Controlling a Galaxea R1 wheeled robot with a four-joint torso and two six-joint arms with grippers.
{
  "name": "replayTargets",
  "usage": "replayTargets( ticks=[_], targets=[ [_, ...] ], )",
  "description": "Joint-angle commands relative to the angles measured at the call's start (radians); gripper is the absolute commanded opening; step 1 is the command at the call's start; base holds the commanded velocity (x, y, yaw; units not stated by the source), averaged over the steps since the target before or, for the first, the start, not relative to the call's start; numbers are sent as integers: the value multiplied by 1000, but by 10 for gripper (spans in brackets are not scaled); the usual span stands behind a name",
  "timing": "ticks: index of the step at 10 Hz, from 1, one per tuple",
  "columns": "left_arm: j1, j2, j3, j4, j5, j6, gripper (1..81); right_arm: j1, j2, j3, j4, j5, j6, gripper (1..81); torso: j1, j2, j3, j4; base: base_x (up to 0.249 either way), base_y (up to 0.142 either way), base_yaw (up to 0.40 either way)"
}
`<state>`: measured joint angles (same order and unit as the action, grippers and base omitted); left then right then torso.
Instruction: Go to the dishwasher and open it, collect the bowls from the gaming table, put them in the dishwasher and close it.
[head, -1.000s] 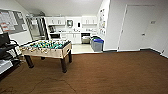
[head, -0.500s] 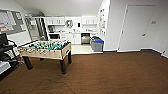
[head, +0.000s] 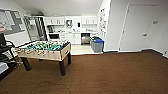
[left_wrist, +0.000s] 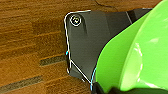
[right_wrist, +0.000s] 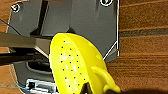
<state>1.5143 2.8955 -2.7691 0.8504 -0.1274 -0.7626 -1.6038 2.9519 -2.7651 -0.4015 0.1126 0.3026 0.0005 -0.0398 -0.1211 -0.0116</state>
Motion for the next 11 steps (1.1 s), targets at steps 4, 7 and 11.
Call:
replayTargets(
  ticks=[4, 7, 11],
  targets=[
    [-36, -16, -7, 2, 40, 0, 10, 31, -9, -7, -7, -45, -5, 10, 0, 0, 0, 0, 135, 0, 0],
    [-36, -14, -7, 4, 40, 0, 10, 32, -9, -7, -7, -45, -5, 10, 0, 0, 0, 0, 138, 0, 0],
    [-36, -14, -9, 2, 40, 0, 10, 31, -11, -8, -7, -45, -6, 10, 0, 0, 0, 0, 138, 0, 0]
  ],
)
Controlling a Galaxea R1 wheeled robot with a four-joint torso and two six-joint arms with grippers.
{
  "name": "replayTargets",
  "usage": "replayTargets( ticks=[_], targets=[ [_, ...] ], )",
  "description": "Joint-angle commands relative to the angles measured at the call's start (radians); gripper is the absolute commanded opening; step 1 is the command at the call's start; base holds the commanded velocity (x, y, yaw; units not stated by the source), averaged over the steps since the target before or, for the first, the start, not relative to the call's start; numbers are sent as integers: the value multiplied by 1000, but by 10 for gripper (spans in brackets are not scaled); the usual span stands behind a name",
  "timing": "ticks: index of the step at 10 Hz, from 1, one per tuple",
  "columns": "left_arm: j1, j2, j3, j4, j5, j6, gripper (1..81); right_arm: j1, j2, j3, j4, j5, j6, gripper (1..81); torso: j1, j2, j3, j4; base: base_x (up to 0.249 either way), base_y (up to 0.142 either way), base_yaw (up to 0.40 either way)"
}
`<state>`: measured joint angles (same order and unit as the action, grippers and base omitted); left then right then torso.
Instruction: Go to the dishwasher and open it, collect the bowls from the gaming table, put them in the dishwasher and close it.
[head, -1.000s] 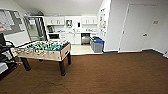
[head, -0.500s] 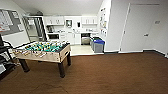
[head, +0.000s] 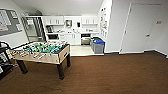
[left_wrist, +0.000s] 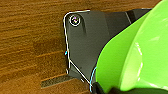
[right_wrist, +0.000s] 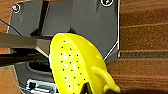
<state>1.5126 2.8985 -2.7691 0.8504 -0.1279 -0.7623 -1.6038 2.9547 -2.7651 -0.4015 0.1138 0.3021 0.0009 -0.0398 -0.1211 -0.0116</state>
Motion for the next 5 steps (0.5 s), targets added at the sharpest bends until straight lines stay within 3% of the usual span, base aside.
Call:
replayTargets(
  ticks=[1, 5],
  targets=[
    [-34, -17, -7, 1, 40, 0, 10, 31, -13, -8, -7, -46, -6, 10, 0, 0, 0, 0, 138, 0, 0],
    [-34, -17, -9, 1, 40, 0, 10, 35, -13, -4, -7, -45, -5, 10, 0, 0, 0, 0, 138, 0, 0]
  ],
)
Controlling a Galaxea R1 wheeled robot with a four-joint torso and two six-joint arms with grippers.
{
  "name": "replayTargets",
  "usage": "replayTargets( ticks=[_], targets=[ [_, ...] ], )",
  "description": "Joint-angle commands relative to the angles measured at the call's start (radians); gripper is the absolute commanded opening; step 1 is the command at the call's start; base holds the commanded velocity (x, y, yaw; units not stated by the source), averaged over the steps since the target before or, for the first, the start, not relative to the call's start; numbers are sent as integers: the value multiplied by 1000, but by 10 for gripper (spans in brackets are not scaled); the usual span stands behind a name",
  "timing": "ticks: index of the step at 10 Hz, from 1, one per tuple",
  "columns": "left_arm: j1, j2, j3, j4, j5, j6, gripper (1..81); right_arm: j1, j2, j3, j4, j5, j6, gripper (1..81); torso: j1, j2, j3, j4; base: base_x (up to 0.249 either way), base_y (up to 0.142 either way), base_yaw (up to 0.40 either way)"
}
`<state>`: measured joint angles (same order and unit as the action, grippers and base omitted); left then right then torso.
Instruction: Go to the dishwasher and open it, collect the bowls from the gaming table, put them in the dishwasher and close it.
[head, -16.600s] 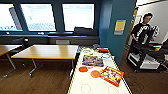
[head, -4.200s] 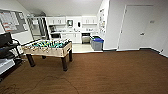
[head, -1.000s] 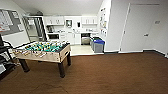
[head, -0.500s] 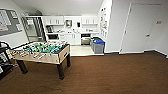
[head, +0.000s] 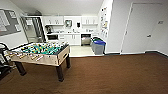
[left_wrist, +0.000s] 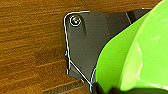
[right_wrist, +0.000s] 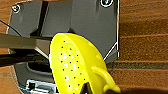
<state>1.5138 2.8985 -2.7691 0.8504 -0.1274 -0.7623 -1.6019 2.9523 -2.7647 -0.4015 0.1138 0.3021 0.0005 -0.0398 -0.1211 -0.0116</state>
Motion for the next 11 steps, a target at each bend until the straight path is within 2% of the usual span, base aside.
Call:
replayTargets(
  ticks=[1, 11],
  targets=[
    [-36, -17, -7, -1, 40, 0, 10, 33, -11, -2, -7, -45, -5, 10, 0, 0, 0, 0, 138, 0, 0],
    [-34, -8, -7, 1, 40, 0, 10, 35, -11, -9, -7, -46, -15, 10, 1, 0, 0, 0, 139, 0, 0]
  ],
)
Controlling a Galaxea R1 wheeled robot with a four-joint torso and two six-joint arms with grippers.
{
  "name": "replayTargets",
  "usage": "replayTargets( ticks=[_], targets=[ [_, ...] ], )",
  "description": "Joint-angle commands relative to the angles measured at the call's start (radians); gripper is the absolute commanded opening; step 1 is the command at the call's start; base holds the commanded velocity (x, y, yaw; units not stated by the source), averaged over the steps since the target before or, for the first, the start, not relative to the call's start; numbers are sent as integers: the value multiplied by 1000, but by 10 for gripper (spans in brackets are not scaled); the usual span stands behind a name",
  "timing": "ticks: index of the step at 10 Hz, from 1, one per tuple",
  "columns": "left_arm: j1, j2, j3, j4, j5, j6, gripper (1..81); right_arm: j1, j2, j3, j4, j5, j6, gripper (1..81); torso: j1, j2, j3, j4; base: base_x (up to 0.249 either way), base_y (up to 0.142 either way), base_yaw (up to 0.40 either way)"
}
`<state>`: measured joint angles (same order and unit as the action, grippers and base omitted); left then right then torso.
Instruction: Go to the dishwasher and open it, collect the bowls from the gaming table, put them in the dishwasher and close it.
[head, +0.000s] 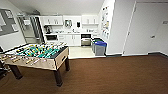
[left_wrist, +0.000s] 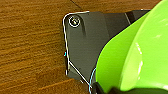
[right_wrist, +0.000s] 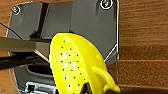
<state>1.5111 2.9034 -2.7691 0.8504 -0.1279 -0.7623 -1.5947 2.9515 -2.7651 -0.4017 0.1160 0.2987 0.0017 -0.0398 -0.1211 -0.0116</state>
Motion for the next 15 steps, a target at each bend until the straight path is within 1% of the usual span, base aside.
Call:
replayTargets(
  ticks=[1, 15],
  targets=[
    [-31, -13, -9, 1, 40, 0, 10, 26, -10, -8, -5, -48, -12, 10, 0, 0, 0, 0, 140, 0, 0],
    [-31, -13, -9, -2, 40, 0, 10, 26, -12, -8, -5, -48, -12, 10, -1, 0, 0, 0, 144, 0, 0]
  ],
)
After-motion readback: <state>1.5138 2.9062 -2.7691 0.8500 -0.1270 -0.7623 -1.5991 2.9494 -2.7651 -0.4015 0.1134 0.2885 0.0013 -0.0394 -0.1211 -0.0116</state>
